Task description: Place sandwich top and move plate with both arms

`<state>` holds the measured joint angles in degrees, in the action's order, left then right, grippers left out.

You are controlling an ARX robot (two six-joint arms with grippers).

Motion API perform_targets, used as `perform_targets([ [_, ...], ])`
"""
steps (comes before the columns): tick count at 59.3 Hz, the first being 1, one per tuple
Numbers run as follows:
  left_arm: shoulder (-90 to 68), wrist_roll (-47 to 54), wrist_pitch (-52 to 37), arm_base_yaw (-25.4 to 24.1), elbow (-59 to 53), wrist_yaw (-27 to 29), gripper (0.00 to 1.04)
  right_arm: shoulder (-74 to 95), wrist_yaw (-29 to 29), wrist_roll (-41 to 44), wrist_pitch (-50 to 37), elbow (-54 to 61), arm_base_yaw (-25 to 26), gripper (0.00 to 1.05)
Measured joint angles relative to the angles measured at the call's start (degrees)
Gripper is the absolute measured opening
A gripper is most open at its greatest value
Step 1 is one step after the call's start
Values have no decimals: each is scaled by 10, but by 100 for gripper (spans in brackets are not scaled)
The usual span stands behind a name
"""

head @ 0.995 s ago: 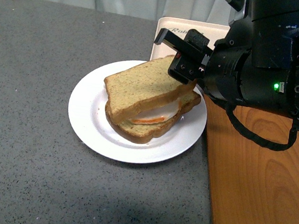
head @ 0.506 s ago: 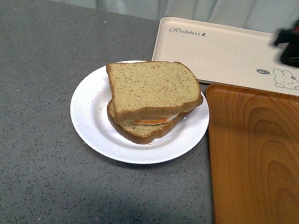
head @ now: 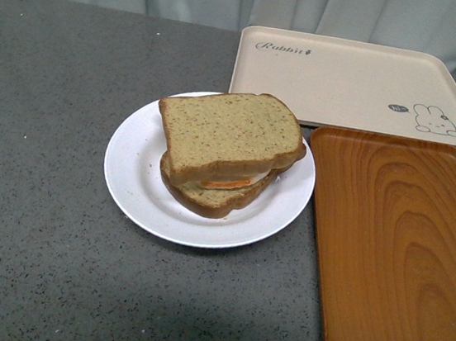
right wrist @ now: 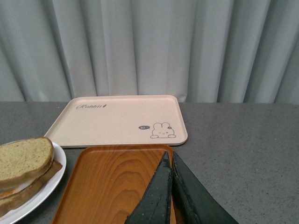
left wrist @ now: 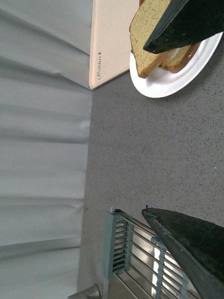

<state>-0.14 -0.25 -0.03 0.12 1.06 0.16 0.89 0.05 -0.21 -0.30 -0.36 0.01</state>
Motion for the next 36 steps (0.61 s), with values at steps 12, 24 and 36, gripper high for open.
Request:
perform_targets([
  [12, 0, 0, 0, 0, 0, -2, 98, -6, 0, 0, 2, 0, 0, 1],
  [24, 0, 0, 0, 0, 0, -1, 98, 31, 28, -80, 90, -31, 7, 12],
  [36, -16, -42, 38, 8, 12, 32, 98, 70, 33, -271, 154, -45, 11, 45],
])
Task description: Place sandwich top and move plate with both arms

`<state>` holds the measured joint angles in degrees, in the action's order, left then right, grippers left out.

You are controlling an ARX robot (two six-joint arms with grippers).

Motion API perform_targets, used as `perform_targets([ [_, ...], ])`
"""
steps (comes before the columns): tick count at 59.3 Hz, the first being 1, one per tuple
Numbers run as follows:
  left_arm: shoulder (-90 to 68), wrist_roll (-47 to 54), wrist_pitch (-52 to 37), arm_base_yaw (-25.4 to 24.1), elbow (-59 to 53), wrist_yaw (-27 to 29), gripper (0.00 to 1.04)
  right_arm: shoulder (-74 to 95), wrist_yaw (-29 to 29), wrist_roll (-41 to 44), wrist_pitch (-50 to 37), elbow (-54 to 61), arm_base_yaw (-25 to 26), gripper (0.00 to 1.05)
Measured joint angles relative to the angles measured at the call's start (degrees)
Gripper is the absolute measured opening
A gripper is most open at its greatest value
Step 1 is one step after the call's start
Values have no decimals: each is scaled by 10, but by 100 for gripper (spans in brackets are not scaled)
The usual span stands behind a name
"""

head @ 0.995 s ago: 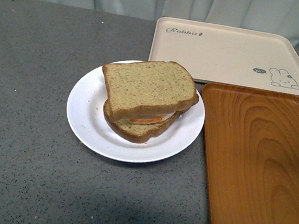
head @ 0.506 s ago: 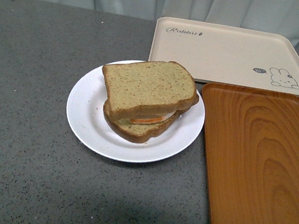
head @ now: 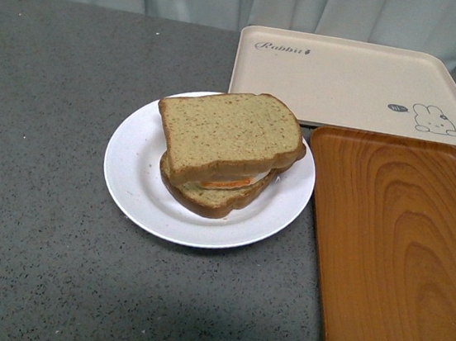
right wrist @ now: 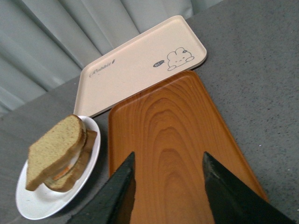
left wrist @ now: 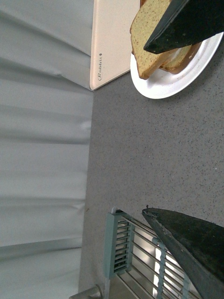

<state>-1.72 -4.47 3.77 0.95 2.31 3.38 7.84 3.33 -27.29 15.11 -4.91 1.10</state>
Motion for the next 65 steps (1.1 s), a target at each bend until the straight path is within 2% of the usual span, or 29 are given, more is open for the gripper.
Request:
perform_targets([
  [2, -38, -87, 66, 5, 25, 37, 98, 0, 1, -11, 0, 0, 0, 51],
  [5, -70, -162, 110, 3, 39, 54, 98, -1, 1, -24, 0, -1, 0, 60],
  [7, -91, -249, 124, -1, 41, 56, 98, -1, 1, -29, 0, -1, 0, 65],
  [13, -144, -425, 96, -6, 42, 60, 98, 0, 0, -37, 0, -1, 0, 83],
  [18, -216, -492, 37, 4, 44, 79, 98, -3, -2, -37, -3, 0, 0, 97],
  [20, -263, -510, -3, 13, 46, 90, 98, -19, -15, -16, -36, 11, -4, 93],
  [25, -371, -540, -90, 34, 56, 114, 98, -70, -31, 115, -136, 45, -8, 77],
  [31, -517, -560, -196, 68, 80, 139, 98, -76, -32, 215, -149, 44, -9, 59],
  [39, -719, -568, -317, 115, 134, 175, 98, -76, -33, 254, -149, 45, -9, 36],
  [47, -866, -573, -381, 136, 173, 176, 98, -76, -33, 264, -149, 45, -9, 15],
  [51, -946, -574, -408, 140, 200, 174, 98, -76, -33, 268, -149, 45, -9, 1],
  [57, -1023, -580, -425, 141, 236, 167, 98, -76, -33, 270, -149, 45, -9, 1],
  [65, -1060, -591, -434, 151, 269, 156, 98, -76, -33, 271, -149, 45, -9, 22],
])
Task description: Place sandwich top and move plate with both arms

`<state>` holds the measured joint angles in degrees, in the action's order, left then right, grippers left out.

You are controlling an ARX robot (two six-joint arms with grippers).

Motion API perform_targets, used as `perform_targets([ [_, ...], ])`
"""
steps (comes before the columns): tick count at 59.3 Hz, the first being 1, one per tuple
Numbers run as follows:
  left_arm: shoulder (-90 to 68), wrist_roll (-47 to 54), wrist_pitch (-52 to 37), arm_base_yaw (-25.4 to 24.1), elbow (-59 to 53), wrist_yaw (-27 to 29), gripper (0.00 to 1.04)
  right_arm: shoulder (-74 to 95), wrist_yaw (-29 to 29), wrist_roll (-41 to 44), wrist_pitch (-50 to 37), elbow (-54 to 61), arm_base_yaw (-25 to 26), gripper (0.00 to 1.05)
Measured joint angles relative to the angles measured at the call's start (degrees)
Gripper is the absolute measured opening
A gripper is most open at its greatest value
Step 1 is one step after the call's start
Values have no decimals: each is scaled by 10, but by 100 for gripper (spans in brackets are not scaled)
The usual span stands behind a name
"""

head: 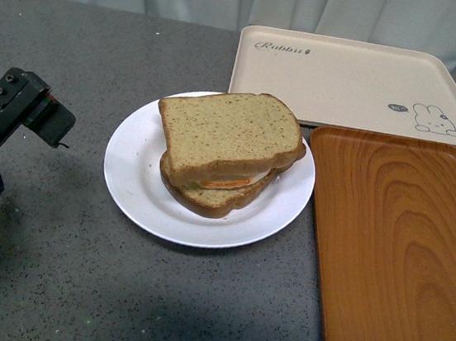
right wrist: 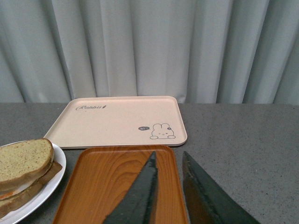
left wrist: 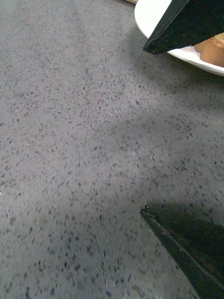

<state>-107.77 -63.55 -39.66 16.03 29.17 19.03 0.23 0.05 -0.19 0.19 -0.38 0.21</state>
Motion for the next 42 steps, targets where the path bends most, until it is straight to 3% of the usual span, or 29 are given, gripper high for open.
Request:
perform_targets([
  [16, -28, -33, -17, 29, 31, -19, 98, 0, 0, 0, 0, 0, 0, 65],
  [24, -40, -88, -33, 55, 33, -26, 98, 0, 0, 0, 0, 0, 0, 97],
  [42, -44, -165, -39, 98, 34, -27, 98, 0, 0, 0, 0, 0, 0, 96],
])
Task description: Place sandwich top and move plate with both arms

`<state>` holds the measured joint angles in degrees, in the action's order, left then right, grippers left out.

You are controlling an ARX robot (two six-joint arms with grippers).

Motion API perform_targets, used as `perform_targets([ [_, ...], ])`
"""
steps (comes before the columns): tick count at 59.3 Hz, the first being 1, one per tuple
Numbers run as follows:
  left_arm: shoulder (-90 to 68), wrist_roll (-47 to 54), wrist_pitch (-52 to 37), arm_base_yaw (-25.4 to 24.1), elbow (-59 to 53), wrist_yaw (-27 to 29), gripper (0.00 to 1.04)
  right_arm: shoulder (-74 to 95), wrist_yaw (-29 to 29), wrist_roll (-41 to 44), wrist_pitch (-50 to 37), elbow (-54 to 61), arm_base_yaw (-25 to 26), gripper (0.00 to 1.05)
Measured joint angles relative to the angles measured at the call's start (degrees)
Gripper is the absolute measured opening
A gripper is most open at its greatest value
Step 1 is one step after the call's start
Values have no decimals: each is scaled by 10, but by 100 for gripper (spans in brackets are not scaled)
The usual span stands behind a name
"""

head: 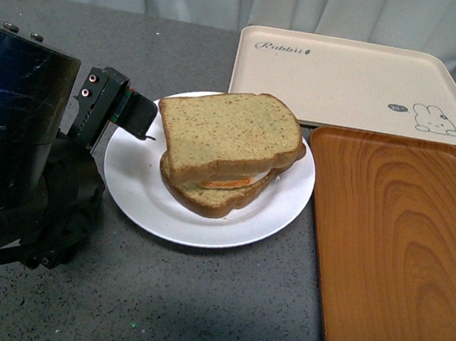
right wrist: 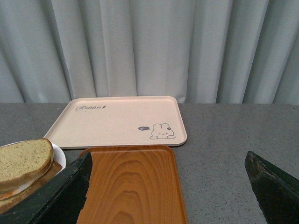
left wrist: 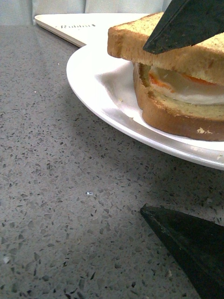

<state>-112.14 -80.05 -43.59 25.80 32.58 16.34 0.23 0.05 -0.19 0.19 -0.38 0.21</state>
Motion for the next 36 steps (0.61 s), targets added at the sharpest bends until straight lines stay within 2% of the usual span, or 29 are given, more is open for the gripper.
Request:
perform_targets([
  [27, 0, -46, 2, 27, 12, -5, 98, 0, 0, 0, 0, 0, 0, 96],
  [36, -1, -53, -1, 26, 12, -5, 77, 0, 0, 0, 0, 0, 0, 96],
])
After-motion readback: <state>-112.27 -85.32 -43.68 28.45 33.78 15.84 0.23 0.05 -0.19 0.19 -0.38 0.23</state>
